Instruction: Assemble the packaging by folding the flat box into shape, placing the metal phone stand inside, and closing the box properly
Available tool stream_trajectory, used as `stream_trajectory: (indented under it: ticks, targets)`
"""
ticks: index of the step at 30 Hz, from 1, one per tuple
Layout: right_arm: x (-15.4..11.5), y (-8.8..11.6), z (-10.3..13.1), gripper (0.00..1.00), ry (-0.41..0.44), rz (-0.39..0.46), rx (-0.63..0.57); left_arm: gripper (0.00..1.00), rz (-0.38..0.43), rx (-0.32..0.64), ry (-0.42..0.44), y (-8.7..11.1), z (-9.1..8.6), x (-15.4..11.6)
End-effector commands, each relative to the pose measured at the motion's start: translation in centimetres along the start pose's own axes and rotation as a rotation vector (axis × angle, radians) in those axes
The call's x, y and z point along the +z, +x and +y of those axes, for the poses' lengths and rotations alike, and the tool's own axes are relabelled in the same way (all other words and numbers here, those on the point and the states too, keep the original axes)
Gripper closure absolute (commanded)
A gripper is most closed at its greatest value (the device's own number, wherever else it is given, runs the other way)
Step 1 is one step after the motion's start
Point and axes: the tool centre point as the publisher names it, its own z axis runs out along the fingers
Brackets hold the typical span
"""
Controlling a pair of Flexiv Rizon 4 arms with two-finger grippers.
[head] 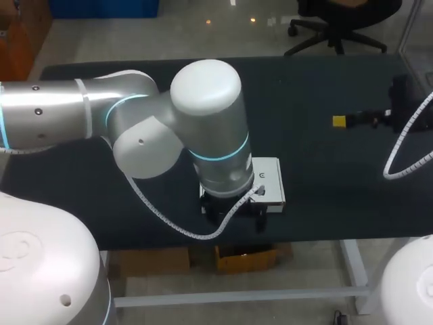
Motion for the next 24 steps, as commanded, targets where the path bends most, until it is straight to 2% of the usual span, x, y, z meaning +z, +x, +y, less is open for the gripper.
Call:
stream_trajectory:
  ticks: [1, 4, 14, 19, 24]
  targets:
    - [0.2, -0.1, 0.4, 0.00, -0.028, 0.013, -0.053, 0.00, -0.022, -0.043, 0.003, 0.8, 0.2, 0.7]
    - [0.1, -0.4, 0.6, 0.00, -0.063, 0.058, -0.104, 0.00, -0.030, -0.071, 0.011, 1.1, 0.4, 1.1]
    - [1.0, -1.5, 0.9, 0.00, -0.060, 0.065, -0.217, 0.00, -0.072, -0.129, 0.017, 1.9, -0.2, 2.4]
    - [1.4, -2.0, 1.5, 0.00, -0.054, -0.016, -0.248, 0.00, -0.088, -0.163, 0.012, 2.1, -0.6, 3.1]
    - [1.3, -2.9, 2.4, 0.00, -0.091, -0.083, -0.270, 0.00, -0.095, -0.178, 0.015, 2.1, -1.0, 3.4]
